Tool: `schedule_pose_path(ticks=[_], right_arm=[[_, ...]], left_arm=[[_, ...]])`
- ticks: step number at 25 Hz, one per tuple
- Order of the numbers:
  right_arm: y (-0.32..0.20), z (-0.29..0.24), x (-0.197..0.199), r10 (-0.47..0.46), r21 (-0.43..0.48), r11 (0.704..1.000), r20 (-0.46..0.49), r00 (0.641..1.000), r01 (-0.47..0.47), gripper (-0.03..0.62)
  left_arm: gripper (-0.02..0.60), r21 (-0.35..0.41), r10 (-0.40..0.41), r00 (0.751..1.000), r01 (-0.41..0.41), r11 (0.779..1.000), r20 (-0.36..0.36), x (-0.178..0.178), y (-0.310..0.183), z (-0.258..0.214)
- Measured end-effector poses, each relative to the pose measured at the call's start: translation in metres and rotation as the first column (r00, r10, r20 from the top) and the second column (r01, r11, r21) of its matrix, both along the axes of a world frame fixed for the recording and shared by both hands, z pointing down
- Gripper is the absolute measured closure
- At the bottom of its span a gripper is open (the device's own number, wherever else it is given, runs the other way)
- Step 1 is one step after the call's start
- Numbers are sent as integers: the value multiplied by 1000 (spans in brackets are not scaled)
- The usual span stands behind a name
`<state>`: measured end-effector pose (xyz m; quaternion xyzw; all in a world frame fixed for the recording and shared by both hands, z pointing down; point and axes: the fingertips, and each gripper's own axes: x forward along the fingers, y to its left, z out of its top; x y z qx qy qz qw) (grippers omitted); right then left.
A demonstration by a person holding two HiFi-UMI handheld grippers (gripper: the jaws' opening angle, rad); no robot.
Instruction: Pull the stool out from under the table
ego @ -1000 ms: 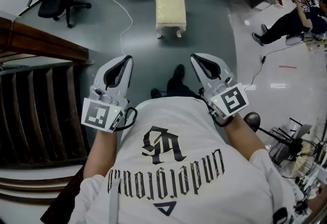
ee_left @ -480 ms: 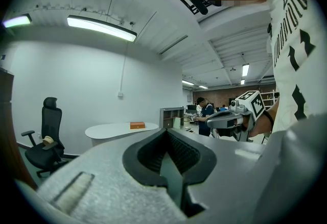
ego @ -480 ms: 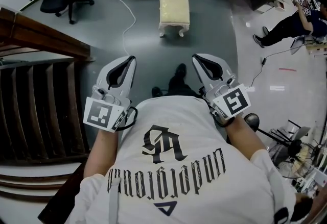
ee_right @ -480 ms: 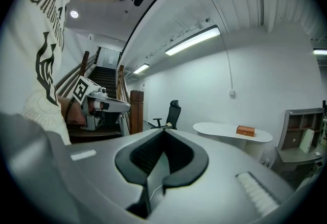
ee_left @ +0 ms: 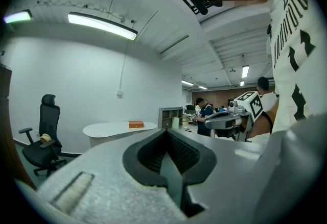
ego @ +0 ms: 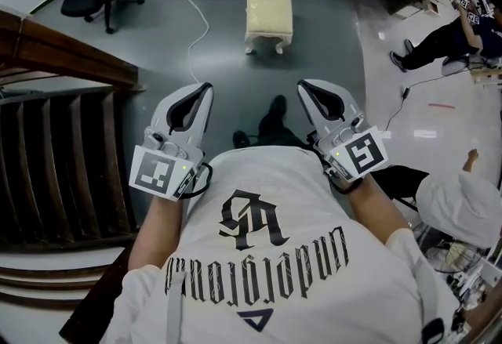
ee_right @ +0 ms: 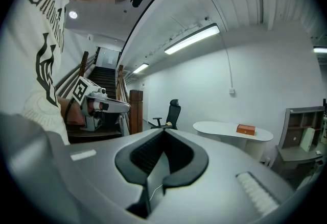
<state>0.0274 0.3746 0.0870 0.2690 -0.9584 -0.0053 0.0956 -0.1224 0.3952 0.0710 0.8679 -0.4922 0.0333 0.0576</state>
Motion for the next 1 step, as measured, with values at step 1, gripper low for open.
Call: schedule_pose_path(ticks=[1], right_arm=[[-1, 0, 1, 1, 1, 1000, 0, 1000, -1, 592]], left_arm=[[575, 0, 2, 1000, -2, 1000, -1, 1, -1, 0]])
